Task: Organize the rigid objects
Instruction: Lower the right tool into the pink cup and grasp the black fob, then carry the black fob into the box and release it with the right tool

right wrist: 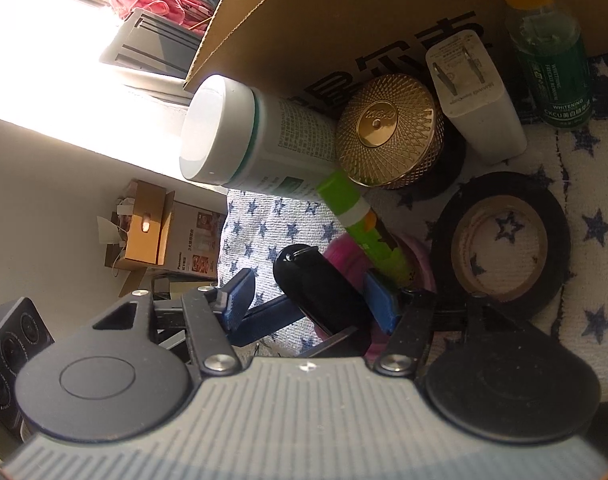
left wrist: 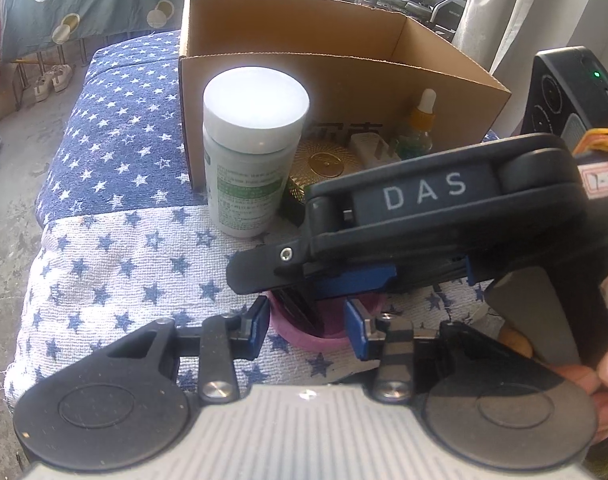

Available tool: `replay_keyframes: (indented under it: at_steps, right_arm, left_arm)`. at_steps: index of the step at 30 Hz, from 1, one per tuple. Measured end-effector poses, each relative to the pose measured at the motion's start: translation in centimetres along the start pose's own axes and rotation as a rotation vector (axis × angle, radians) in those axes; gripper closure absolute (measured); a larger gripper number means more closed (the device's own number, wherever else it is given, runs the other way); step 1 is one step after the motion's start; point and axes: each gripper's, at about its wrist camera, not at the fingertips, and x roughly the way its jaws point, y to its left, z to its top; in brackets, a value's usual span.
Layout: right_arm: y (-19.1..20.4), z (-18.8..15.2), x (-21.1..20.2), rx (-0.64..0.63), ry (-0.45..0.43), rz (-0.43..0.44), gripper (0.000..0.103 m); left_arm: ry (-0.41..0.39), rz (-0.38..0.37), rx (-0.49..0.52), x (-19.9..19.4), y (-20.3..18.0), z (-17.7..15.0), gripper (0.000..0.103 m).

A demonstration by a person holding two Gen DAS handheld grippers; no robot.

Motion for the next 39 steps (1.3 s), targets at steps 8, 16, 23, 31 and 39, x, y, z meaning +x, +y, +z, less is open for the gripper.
replay_keyframes:
  at_steps: [8, 16, 23, 31, 39]
  right_arm:
    - [-0.6, -0.7, 0.0, 0.031, 0.005, 0.011, 0.061]
    - [0.6, -1.3, -1.0, 0.009, -0.035, 0.031, 0.075]
    - [2.2, -1.3, -2.7, -0.028, -0.088, 0.044, 0.080]
    - [2.0, -0.9, -2.7, -0.024, -0.093, 0.043, 0.080]
    - [4.9, -0.5, -4.4, -0.090, -0.136, 0.044, 0.080]
  left_arm:
    - [-0.022, 0.016, -0.019, -0.7, 0.1, -0.1, 0.078]
    - [-0.060, 0.030, 0.011, -2.3, -1.1, -0.1, 0.080]
    - [-0.114, 0.034, 0.037, -3.9, -2.0, 0.6, 0.084]
    - [-0.107, 0.035, 0.038, -3.7, -2.0, 0.6, 0.084]
    - [-0.163, 0.023, 0.066, -6.5, -2.6, 1.8, 0.084]
